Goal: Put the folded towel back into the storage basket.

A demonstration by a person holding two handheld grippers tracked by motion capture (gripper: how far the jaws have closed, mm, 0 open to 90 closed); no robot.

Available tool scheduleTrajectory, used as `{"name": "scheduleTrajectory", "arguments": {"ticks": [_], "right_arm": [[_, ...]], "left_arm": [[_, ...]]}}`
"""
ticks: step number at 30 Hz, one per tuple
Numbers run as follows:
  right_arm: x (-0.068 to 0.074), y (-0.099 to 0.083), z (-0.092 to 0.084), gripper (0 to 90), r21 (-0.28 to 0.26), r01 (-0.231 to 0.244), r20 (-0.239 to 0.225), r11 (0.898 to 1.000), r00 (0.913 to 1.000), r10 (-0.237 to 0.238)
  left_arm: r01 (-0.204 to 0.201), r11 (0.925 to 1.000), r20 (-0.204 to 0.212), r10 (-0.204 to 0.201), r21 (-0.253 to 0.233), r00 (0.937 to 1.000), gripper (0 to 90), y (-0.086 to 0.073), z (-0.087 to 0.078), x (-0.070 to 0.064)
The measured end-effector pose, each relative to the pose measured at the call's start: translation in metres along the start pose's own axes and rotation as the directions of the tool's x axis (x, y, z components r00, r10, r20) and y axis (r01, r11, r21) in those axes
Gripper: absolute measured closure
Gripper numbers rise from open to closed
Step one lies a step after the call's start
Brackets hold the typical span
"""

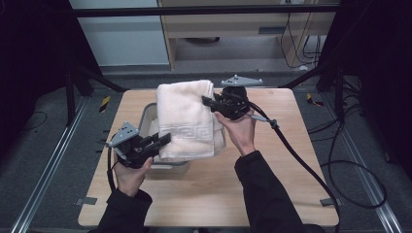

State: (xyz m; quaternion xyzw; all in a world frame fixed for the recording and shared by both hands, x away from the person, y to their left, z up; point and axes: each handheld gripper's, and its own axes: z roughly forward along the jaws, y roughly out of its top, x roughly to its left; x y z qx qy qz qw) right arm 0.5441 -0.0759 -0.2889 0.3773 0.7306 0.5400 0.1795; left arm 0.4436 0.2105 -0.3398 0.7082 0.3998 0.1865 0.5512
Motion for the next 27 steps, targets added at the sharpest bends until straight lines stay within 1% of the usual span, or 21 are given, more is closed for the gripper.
{"name": "scheduleTrajectory", "arguments": {"ticks": [1,2,3,4,5,9,10,11,16,18,19,20,21,23,27], "right_arm": [[0.002,0.001,0.002,69.3,0.000,0.004,-0.002,1.000,1.0000,-0.004],[0.002,0.001,0.002,69.3,0.000,0.004,-0.002,1.000,1.0000,-0.004],[0.005,0.004,0.006,69.3,0.000,0.006,-0.006,1.000,1.0000,-0.006],[0.006,0.004,0.008,69.4,0.000,0.009,-0.007,1.000,0.9999,-0.009],[0.006,0.004,0.008,69.4,0.000,0.009,-0.007,1.000,0.9999,-0.009],[0.013,0.007,0.020,69.3,0.010,0.013,-0.016,1.000,0.9998,-0.013],[0.013,0.007,0.020,69.3,0.010,0.013,-0.016,1.000,0.9998,-0.013],[0.016,0.007,0.026,69.3,0.011,0.017,-0.019,1.000,0.9997,-0.017],[0.020,0.008,0.037,69.3,0.015,0.019,-0.023,1.000,0.9996,-0.019],[0.023,0.009,0.041,69.3,0.018,0.020,-0.024,1.000,0.9995,-0.020],[0.024,0.009,0.044,69.3,0.015,0.016,-0.026,1.000,0.9995,-0.016],[0.024,0.009,0.044,69.3,0.015,0.016,-0.026,1.000,0.9995,-0.016],[0.026,0.010,0.048,69.3,0.016,0.017,-0.030,1.000,0.9994,-0.016],[0.027,0.011,0.049,69.3,0.016,0.017,-0.031,1.000,0.9994,-0.017],[0.033,0.013,0.059,69.2,0.015,0.018,-0.034,1.000,0.9993,-0.017]], "left_arm": [[0.000,1.0000,-0.009,-0.001,-0.004,1.0000,73.3,0.000,-0.003,0.003],[0.000,1.0000,-0.009,-0.001,-0.004,1.0000,73.3,0.000,-0.003,0.003],[0.003,1.0000,-0.014,-0.003,-0.005,0.9999,73.3,0.000,-0.005,0.005],[0.007,0.9999,-0.026,-0.008,-0.007,0.9996,73.3,0.000,-0.008,0.009],[0.007,0.9999,-0.026,-0.008,-0.007,0.9996,73.3,0.000,-0.008,0.009],[0.021,0.9997,-0.044,-0.021,-0.009,0.9988,73.2,-0.002,-0.013,0.017],[0.021,0.9997,-0.044,-0.021,-0.009,0.9988,73.2,-0.002,-0.013,0.017],[0.027,0.9996,-0.054,-0.027,-0.011,0.9982,73.2,-0.003,-0.014,0.020],[0.035,0.9993,-0.078,-0.036,-0.014,0.9963,73.2,-0.005,-0.019,0.027],[0.038,0.9991,-0.080,-0.040,-0.017,0.9960,73.2,-0.005,-0.020,0.029],[0.047,0.9986,-0.087,-0.049,-0.022,0.9950,73.3,-0.005,-0.022,0.033],[0.047,0.9986,-0.087,-0.049,-0.022,0.9950,73.3,-0.005,-0.022,0.033],[0.050,0.9984,-0.090,-0.052,-0.025,0.9946,73.2,-0.005,-0.023,0.034],[0.056,0.9980,-0.096,-0.059,-0.028,0.9936,73.3,-0.005,-0.025,0.038],[0.065,0.9973,-0.110,-0.069,-0.034,0.9916,73.3,-0.005,-0.029,0.044]]}}
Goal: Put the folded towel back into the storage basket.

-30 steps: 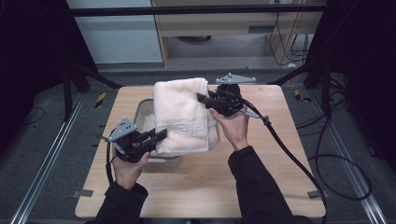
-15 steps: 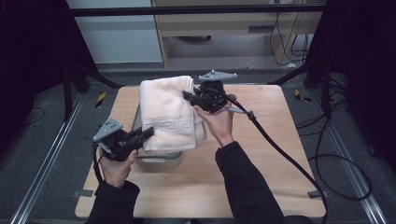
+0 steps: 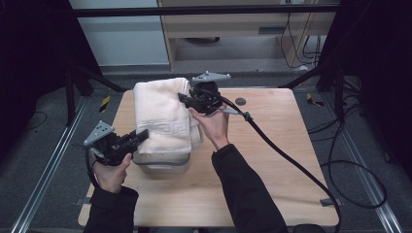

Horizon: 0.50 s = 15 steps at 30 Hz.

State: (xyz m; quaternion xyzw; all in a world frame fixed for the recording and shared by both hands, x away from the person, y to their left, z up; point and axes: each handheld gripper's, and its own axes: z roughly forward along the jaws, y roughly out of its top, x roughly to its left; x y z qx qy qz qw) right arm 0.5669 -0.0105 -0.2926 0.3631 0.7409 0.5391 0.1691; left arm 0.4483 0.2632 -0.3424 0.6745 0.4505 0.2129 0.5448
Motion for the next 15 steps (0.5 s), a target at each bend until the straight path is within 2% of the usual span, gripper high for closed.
{"name": "scheduleTrajectory", "arguments": {"ticks": [15], "right_arm": [[0.008,-0.001,0.027,69.2,0.007,0.003,0.004,1.000,1.0000,-0.003]], "left_arm": [[0.013,0.9998,-0.067,-0.012,0.013,0.9977,73.2,-0.003,0.000,0.021]]}}
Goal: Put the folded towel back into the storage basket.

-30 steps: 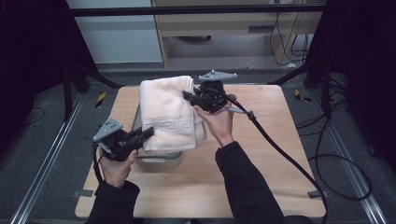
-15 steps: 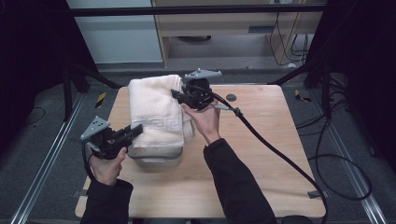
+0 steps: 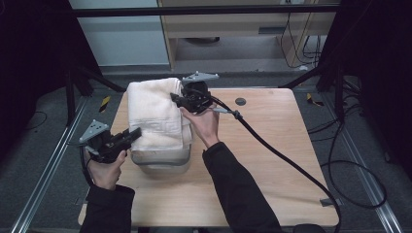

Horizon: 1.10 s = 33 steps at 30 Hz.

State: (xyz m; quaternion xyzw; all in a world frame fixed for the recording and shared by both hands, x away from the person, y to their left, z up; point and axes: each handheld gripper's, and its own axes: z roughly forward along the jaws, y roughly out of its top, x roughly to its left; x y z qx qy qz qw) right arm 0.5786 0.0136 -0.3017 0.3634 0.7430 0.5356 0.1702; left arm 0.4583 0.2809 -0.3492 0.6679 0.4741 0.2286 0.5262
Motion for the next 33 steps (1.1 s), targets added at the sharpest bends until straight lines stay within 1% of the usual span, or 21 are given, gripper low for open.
{"name": "scheduleTrajectory", "arguments": {"ticks": [2,7,8,9,10,12,18,21,25,33], "right_arm": [[0.000,-0.001,0.001,69.2,-0.001,-0.001,0.000,1.000,1.0000,0.001],[-0.001,-0.007,0.013,69.2,0.010,-0.015,0.000,1.000,0.9999,0.015],[-0.001,-0.007,0.013,69.2,0.010,-0.015,0.000,1.000,0.9999,0.015],[-0.002,-0.009,0.017,69.2,0.014,-0.019,0.002,1.000,0.9998,0.019],[-0.002,-0.009,0.017,69.2,0.014,-0.019,0.002,1.000,0.9998,0.019],[-0.002,-0.014,0.023,69.2,0.026,-0.021,0.009,0.999,0.9998,0.020],[-0.002,-0.021,0.032,69.2,0.040,-0.023,0.016,0.999,0.9996,0.023],[-0.002,-0.027,0.040,69.3,0.049,-0.028,0.030,0.998,0.9992,0.026],[-0.002,-0.031,0.045,69.3,0.063,-0.031,0.035,0.998,0.9990,0.029],[-0.006,-0.042,0.054,69.4,0.085,-0.033,0.045,0.996,0.9985,0.029]], "left_arm": [[0.001,1.0000,-0.004,-0.001,0.002,1.0000,73.2,-0.001,0.001,0.002],[0.004,0.9999,-0.015,-0.004,0.016,0.9999,73.3,-0.003,0.004,0.007],[0.004,0.9998,-0.020,-0.004,0.020,0.9998,73.3,-0.003,0.005,0.007],[-0.001,0.9996,-0.029,0.002,0.029,0.9996,73.3,-0.005,0.006,0.009],[-0.001,0.9996,-0.029,0.002,0.029,0.9996,73.2,-0.005,0.006,0.009],[-0.005,0.9992,-0.040,0.006,0.041,0.9992,73.3,-0.006,0.009,0.011],[0.004,0.9980,-0.056,-0.001,0.063,0.9984,73.3,-0.011,0.013,0.018],[-0.001,0.9966,-0.071,0.007,0.083,0.9975,73.3,-0.015,0.018,0.021],[-0.001,0.9955,-0.076,0.008,0.094,0.9971,73.3,-0.018,0.021,0.023],[0.001,0.9926,-0.071,0.008,0.121,0.9974,73.3,-0.024,0.029,0.028]]}}
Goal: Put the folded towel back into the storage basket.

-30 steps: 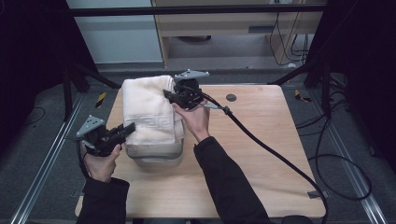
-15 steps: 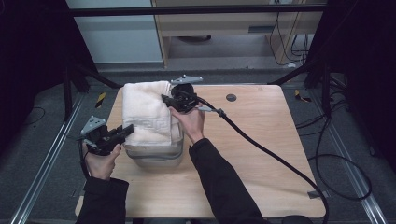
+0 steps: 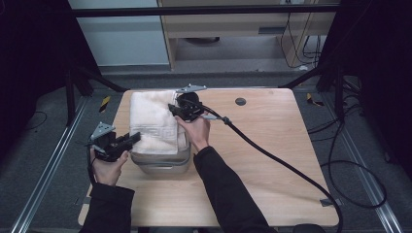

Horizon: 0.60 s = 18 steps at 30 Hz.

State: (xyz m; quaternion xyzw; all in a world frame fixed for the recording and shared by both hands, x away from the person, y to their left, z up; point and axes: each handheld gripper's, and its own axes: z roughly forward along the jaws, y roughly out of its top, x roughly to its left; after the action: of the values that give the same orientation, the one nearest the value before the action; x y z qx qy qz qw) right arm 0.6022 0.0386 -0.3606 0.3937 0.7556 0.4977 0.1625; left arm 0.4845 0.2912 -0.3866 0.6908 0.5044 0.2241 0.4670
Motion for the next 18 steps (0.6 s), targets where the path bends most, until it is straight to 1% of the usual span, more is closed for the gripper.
{"name": "scheduleTrajectory", "arguments": {"ticks": [12,18], "right_arm": [[-0.004,-0.014,0.010,69.3,0.026,-0.020,0.012,0.999,0.9997,0.020],[-0.008,-0.026,0.016,69.3,0.052,-0.030,0.020,0.998,0.9994,0.029]], "left_arm": [[-0.008,0.9989,0.002,0.008,0.046,1.0000,73.3,-0.006,0.010,0.004],[-0.013,0.9964,-0.004,0.013,0.084,0.9999,73.3,-0.011,0.018,0.004]]}}
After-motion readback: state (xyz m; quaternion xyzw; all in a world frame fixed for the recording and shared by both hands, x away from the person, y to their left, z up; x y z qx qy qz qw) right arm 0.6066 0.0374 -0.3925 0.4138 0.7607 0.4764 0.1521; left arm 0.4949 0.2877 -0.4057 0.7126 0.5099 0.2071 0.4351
